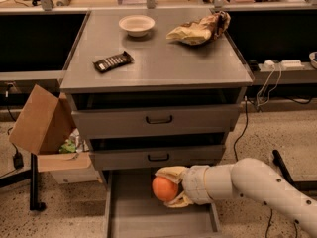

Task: Pick orange from bottom drawer and place on counter

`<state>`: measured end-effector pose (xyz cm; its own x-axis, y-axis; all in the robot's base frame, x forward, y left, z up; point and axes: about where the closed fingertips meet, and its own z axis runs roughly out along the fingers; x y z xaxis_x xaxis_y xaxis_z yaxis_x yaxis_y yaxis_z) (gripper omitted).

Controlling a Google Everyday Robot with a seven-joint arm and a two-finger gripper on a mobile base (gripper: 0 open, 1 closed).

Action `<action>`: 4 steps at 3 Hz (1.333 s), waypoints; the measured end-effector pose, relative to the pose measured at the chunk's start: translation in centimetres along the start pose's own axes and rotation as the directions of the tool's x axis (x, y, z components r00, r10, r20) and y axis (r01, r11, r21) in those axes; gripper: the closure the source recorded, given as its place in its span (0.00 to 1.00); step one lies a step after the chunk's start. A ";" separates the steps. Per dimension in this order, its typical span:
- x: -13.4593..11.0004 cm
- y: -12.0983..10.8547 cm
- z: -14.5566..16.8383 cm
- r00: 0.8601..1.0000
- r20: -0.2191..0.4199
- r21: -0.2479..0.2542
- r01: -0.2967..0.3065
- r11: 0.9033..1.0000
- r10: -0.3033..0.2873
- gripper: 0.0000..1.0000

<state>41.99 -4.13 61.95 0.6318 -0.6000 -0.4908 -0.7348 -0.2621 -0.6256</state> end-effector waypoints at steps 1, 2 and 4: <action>-1.4 -4.9 -3.9 0.999 0.023 0.069 0.029 0.997 -0.030 1.00; -2.5 -11.6 -10.1 0.998 0.039 0.158 0.041 0.987 -0.047 1.00; -0.7 -18.6 -17.1 0.999 0.039 0.307 0.015 0.952 -0.029 1.00</action>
Offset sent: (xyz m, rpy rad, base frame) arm 0.0905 -0.0726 0.2719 0.2115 -0.2097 -0.0786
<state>51.05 -11.76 84.29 0.6617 -0.5620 -0.4963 -0.6141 -0.0265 -0.7888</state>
